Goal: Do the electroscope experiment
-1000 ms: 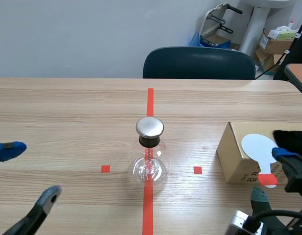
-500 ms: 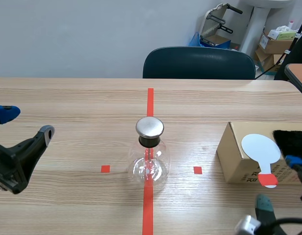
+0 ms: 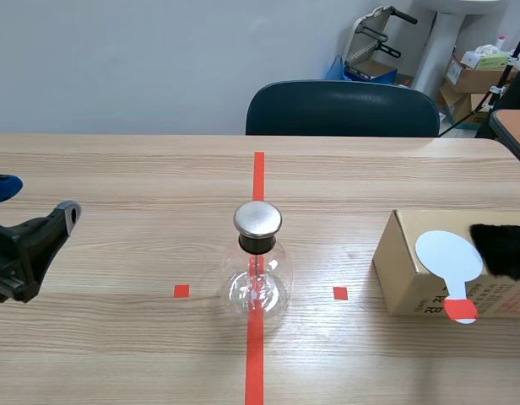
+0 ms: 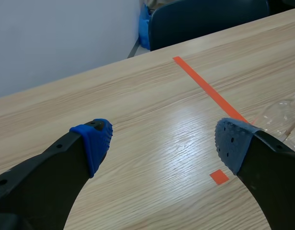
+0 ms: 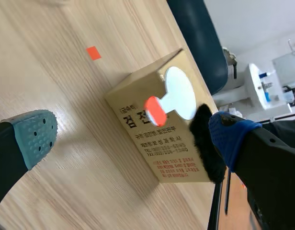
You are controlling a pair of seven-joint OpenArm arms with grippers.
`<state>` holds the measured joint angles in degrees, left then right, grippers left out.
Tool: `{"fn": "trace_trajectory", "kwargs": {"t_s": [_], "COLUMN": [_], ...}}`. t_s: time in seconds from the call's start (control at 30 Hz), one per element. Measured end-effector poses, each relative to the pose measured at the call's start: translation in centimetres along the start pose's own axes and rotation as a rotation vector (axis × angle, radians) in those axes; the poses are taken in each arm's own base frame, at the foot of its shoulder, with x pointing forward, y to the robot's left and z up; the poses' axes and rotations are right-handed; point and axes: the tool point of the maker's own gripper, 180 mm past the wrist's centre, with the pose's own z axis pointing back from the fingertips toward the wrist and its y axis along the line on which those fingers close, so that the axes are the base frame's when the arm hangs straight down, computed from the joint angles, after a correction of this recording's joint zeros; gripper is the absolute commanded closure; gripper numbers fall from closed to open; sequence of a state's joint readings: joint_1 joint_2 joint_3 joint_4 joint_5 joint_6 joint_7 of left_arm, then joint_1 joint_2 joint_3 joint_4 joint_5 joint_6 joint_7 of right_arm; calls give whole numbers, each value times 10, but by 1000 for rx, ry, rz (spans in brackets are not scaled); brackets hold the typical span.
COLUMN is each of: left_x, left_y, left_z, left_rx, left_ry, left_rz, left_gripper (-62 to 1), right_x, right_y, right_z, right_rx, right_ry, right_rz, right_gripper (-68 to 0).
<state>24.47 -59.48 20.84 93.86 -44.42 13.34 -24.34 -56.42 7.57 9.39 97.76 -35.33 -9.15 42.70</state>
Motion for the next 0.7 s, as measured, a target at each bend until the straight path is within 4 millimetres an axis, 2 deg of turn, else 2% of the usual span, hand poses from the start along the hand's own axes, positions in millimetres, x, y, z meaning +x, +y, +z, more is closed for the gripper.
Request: {"fn": "trace_trajectory", "kwargs": {"t_s": [0.1, 0.2, 0.37, 0.47, 0.57, 0.7], "left_x": [-7, -7, -4, -17, -28, -10], "left_y": [7, 13, 29, 31, 17, -9], "left_z": [-4, -7, 1, 17, 35, 49], "left_rx": [44, 77, 176, 230, 237, 219], "left_ry": [48, 55, 24, 51, 76, 5], "left_rz": [5, -29, -70, -42, -26, -9], "left_gripper": [-469, -469, -469, -469, -469, -469], "right_x": [0, 8, 39, 60, 81, 108], "right_y": [-35, -67, -100, -111, -109, -104], "right_z": [-11, -28, -56, -70, -84, -100], "right_rx": [-58, -99, -112, -93, -51, 13], "right_ry": [3, -15, -95, -152, -212, -290], "right_rz": [-115, -202, -326, -360, -399, -460], "right_gripper": [-679, -679, -679, -679, -679, -679]}}
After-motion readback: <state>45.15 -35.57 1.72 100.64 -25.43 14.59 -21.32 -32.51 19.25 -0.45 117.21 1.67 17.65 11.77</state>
